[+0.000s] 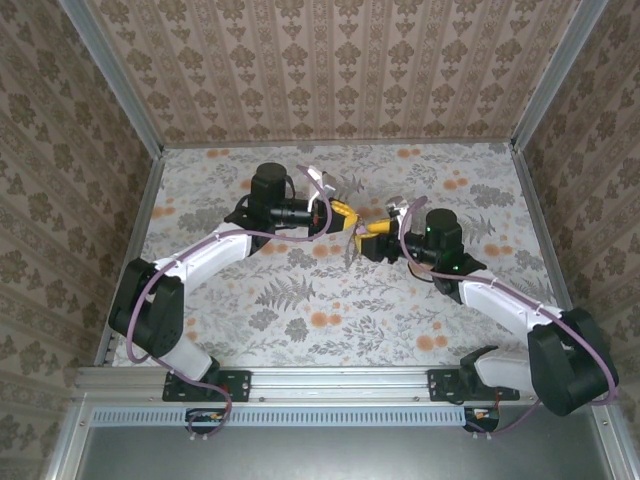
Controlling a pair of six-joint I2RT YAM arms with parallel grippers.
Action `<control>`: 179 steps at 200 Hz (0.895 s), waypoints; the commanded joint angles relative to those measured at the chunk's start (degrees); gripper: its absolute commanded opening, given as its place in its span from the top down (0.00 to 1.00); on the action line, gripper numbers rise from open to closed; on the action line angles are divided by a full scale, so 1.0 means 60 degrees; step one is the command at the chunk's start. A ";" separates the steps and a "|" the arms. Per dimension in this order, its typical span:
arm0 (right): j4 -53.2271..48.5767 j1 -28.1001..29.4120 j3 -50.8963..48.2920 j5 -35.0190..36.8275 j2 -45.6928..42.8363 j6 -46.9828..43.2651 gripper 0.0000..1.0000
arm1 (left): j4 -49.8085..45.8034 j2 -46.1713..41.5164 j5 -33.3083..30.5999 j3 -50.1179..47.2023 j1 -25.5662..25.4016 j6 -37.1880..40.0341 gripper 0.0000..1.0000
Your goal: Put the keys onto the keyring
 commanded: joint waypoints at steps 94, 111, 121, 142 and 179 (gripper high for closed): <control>0.0275 0.0245 0.0162 -0.0212 0.0019 -0.0067 0.82 | 0.0655 -0.0053 0.0148 -0.0090 -0.0025 -0.0252 1.00; 0.0098 0.0246 0.0089 -0.0190 -0.0112 -0.0124 0.90 | 0.0684 -0.0069 0.0005 -0.0130 0.0004 -0.0256 1.00; 0.0004 0.0252 0.0058 -0.0190 -0.0191 -0.0167 0.95 | 0.0728 -0.0080 -0.0096 -0.0156 0.0019 -0.0265 1.00; -0.0212 0.0241 0.0014 -0.0184 -0.0290 -0.0224 1.00 | 0.0833 -0.0123 -0.0176 -0.0207 0.0061 -0.0280 1.00; -0.0637 0.0247 0.0013 -0.0117 -0.0509 -0.0348 1.00 | 0.0875 -0.0150 -0.0284 -0.0271 0.0107 -0.0283 1.00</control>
